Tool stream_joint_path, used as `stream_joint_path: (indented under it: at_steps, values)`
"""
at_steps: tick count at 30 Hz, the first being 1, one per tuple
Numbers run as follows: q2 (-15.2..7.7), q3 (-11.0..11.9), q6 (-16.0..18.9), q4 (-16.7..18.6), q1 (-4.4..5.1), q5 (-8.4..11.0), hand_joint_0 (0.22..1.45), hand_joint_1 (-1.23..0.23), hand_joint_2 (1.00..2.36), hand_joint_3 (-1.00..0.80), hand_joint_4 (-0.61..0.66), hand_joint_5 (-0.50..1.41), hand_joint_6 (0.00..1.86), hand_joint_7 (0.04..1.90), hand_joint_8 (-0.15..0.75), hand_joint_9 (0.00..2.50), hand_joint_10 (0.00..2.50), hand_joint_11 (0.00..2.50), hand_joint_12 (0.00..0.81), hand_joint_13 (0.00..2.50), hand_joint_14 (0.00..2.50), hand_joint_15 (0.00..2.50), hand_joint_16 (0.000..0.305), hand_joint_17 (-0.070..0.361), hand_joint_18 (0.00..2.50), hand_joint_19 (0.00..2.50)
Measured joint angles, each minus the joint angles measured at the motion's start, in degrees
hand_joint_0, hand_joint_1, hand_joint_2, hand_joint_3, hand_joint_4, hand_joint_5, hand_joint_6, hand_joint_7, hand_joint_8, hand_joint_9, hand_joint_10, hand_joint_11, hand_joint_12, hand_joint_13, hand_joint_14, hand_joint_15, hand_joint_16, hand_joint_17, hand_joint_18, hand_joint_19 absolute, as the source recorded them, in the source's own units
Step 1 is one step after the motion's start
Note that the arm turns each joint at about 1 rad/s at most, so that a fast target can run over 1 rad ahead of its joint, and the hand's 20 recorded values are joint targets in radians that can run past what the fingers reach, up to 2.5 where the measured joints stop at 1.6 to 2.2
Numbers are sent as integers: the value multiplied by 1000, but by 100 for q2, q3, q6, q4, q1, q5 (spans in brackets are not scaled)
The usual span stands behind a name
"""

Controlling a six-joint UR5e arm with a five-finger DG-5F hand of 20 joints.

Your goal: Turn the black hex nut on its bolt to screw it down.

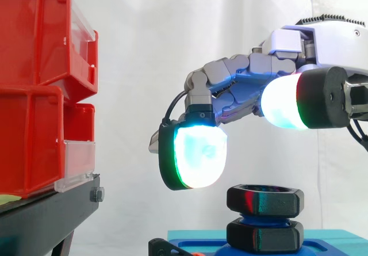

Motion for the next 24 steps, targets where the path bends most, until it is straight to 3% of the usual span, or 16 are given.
stream_joint_path:
  at_steps: [13, 24]
  values:
    - [-1, -113, 8, -64, -20, 11, 503, -254, 1000, -500, 158, -77, 504, 1186, 239, 491, 7, 171, 346, 462, 4, 99, 60, 135, 379, 448]
    - [0, -311, 6, 220, -123, -12, 503, -255, 1000, -500, 134, -66, 504, 1264, 242, 491, 7, 167, 346, 462, 5, 100, 60, 135, 382, 455]
